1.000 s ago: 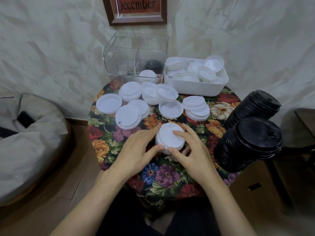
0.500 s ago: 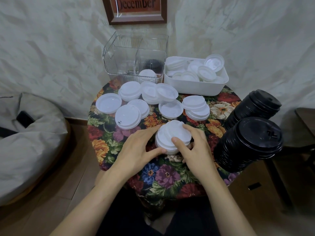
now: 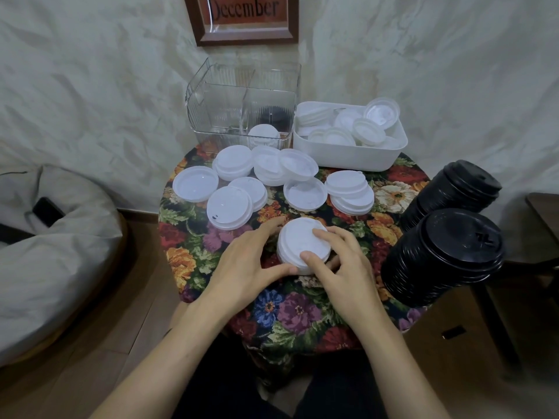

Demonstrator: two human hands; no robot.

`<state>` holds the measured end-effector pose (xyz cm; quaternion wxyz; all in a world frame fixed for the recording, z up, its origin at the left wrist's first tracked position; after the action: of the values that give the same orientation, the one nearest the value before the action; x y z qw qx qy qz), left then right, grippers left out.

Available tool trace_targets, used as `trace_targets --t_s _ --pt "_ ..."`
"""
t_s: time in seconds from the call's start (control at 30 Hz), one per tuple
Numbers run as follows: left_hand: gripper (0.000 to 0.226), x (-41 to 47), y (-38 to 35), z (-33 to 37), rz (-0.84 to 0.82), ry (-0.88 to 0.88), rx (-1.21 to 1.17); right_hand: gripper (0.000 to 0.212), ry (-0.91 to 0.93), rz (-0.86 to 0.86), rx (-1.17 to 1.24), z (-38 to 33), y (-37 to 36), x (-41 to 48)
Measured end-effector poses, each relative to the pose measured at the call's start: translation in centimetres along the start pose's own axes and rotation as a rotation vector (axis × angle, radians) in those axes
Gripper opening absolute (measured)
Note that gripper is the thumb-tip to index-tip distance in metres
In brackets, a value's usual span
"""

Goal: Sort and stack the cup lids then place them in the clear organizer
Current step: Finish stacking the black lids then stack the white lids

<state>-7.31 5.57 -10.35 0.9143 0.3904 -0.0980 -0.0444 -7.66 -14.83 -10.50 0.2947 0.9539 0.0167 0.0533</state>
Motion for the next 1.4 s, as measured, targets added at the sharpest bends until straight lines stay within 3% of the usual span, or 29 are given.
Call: trace_targets --t_s 0.27,0.37,0.7,0.8,0.9,1.0,1.17,1.4 --pt "0.074 0.0 0.0 -0.1 0.018 -0.042 0.001 0.065 0.074 0.017 -0.051 -0.2 0.0 0.1" --pt "0.076 0.1 0.0 0.1 0.008 -0.063 0.035 0.056 0.068 -0.048 -0.027 0.1 0.1 0.1" --pt "0.069 0.0 0.1 -0.2 0.018 -0.084 0.003 0.061 0.049 -0.109 -0.074 0.4 0.3 -0.1" --pt "0.052 -0.1 0.6 -0.6 0.142 -0.058 -0.031 0.058 0.046 -0.117 -0.066 0.6 0.3 -0.1" --pt "0.028 -0.3 1.9 -1.1 0.424 -0.117 0.141 0.056 0.05 -0.108 -0.104 0.4 0.3 0.0" --pt "0.036 0.0 3.1 -2.9 0.522 0.026 0.315 0.055 0.052 -0.11 -0.123 -0.1 0.4 0.1" --pt "0.06 0.8 4.1 -4.7 0.374 0.277 0.394 0.056 0.044 -0.145 -0.15 -0.5 0.4 0.3" --pt "0.053 0.6 4.3 -4.4 0.404 0.254 0.307 0.054 0.052 -0.137 -0.146 0.1 0.4 0.4"
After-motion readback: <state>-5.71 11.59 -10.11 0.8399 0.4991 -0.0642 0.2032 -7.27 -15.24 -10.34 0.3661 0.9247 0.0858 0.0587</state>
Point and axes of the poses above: each hand's wrist, its own x-axis towards the middle knuckle, its own y-axis out of the back of the hand, z = x × y, the point moved 3 cm from there along x, towards the middle knuckle
